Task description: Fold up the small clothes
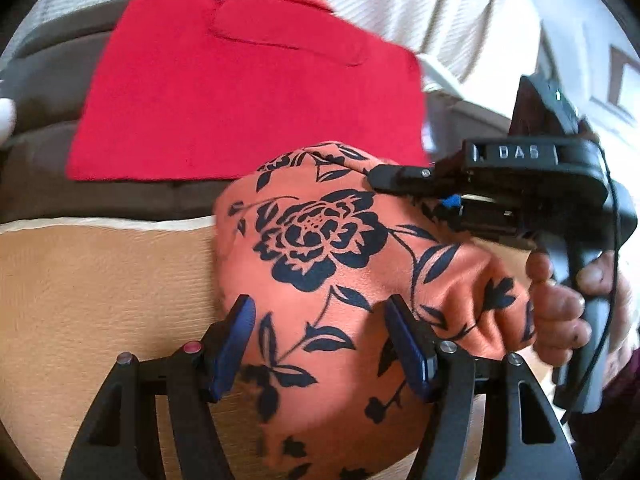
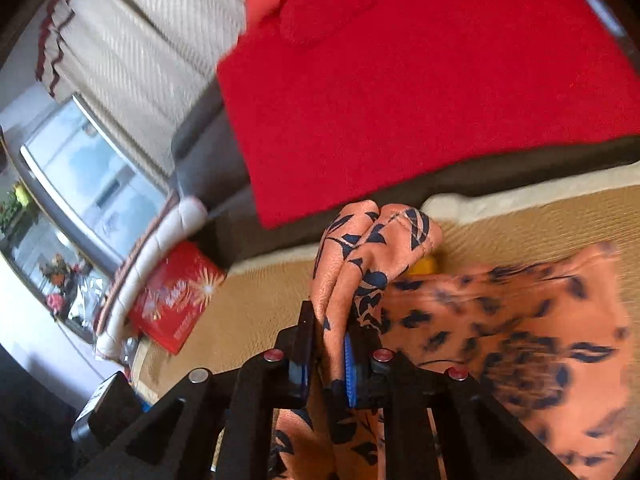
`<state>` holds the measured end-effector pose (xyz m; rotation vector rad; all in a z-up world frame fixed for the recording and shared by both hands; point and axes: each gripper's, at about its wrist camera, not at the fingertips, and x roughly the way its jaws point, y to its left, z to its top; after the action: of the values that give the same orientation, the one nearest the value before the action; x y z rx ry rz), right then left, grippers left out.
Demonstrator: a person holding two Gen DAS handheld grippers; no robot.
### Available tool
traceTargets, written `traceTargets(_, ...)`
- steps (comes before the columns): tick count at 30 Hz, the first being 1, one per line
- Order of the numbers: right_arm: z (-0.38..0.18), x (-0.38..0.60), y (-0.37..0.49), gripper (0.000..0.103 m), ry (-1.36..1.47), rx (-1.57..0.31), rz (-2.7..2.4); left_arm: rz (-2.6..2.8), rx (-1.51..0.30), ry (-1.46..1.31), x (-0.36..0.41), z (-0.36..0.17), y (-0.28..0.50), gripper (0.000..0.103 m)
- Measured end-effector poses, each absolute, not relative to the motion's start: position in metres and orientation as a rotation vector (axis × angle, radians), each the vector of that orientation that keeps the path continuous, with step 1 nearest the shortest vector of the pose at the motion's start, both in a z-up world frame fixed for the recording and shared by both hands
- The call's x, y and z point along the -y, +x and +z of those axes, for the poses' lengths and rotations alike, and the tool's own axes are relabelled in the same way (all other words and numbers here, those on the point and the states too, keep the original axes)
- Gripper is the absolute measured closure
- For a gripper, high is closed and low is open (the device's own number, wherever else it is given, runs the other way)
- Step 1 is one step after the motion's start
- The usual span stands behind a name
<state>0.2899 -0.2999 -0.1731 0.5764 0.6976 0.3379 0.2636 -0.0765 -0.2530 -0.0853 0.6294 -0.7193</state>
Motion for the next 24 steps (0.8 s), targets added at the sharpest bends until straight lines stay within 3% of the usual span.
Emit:
traceTargets(4, -0.175, 0.352, 0.265, 0.090, 0.632, -0.652, 0.217, -0.803, -0.647, -0.058, 0.128, -0.256, 0.256, 0.034)
traceTargets(8, -0.212, 0.411, 0.260, 0.093, 0.738, -0.675, 0.074, -0.831, -0.723, -0.047, 0.158, -0.272, 0.258, 0.034)
traceTargets(13, -0.250, 0.444, 0.266, 0.088, 0.899, -0.749, 0.105, -0.813, -0.650, -0.085, 0.129, -0.259, 0.265, 0.034)
traceTargets(15, -0.250, 0.445, 0.269, 0.085, 0.923, -0.737, 0.173, -0.752, -0.619, -0.109, 0.104, -0.252, 0.273, 0.029)
traceTargets(16, -0.250, 0.443, 0.271, 0.074, 0.924, -0.734, 0.193, -0.720, -0.623, -0.124, 0.093, -0.253, 0.277, 0.028)
traceTargets(17, -0.250, 0.438, 0.275, 0.043, 0.922, -0.740, 0.206, -0.684, -0.643, -0.138, 0.081, -0.258, 0.286, 0.028)
traceTargets(18, -0.251, 0.433, 0.279, 0.025, 0.918, -0.748, 0.210, -0.652, -0.667, -0.144, 0.072, -0.261, 0.294, 0.028)
traceTargets(19, -0.251, 0.427, 0.282, 0.018, 0.907, -0.740, 0.200, -0.621, -0.689, -0.147, 0.066, -0.266, 0.300, 0.028)
traceTargets(24, -0.265, 0.401, 0.309, 0.021, 0.906, -0.778, 0.211, -0.558, -0.771, -0.060, 0.059, -0.289, 0.310, 0.028)
